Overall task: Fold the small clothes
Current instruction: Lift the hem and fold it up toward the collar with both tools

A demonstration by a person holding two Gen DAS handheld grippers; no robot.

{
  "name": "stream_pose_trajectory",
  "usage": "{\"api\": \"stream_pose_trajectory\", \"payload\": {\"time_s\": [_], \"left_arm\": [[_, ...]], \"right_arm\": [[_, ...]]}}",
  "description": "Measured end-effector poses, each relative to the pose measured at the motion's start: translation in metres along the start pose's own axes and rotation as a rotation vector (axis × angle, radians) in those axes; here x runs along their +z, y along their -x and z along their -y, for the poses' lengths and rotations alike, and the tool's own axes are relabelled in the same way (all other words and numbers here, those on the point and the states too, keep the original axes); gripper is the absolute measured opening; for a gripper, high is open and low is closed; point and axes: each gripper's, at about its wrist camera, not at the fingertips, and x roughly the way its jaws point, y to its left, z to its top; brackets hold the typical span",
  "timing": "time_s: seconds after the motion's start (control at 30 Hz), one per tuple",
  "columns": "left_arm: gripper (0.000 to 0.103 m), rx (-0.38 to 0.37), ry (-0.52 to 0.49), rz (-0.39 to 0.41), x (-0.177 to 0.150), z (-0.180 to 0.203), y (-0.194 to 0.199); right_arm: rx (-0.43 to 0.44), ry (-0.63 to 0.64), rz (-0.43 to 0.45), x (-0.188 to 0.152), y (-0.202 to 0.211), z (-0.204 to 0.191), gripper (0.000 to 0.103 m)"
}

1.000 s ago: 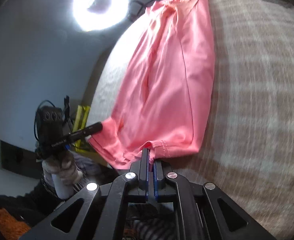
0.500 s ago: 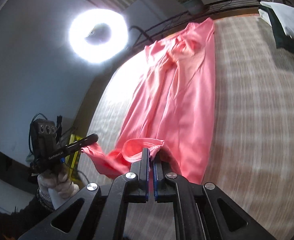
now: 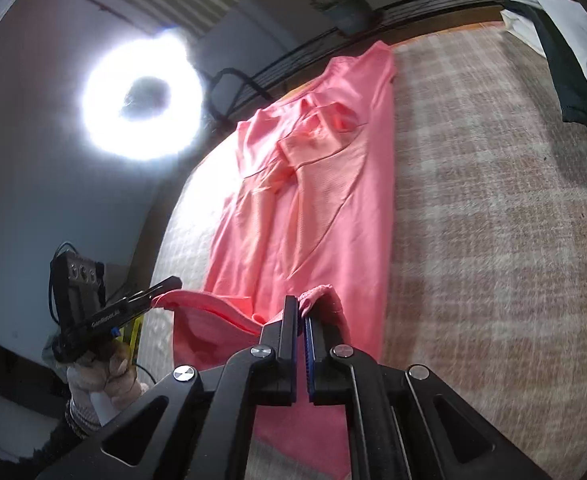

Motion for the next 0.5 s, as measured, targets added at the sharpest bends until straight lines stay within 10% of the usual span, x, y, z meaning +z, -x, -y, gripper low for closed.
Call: {"api": "stream_pose_trajectory", "payload": {"time_s": [0.17,0.23,0.5], "left_arm": [[0.005,0.055,0.019,0.008,0.014,-0.007,-0.009],[0.022,0.037,0.013,0.019,0.016,-0.008,-0.004],[0.027,0.101,-0.206,0.029,-0.004,0.007,-0.001]], "right_arm": [[-0.057,0.016,0.007,0.008,-0.002,0.004,0.012],[-0.082,0.014,0.021,0.01,0.005,0.007,0.045],[-0.153,0.123,0.002,-0.002,0.012,0.007,0.034]]}}
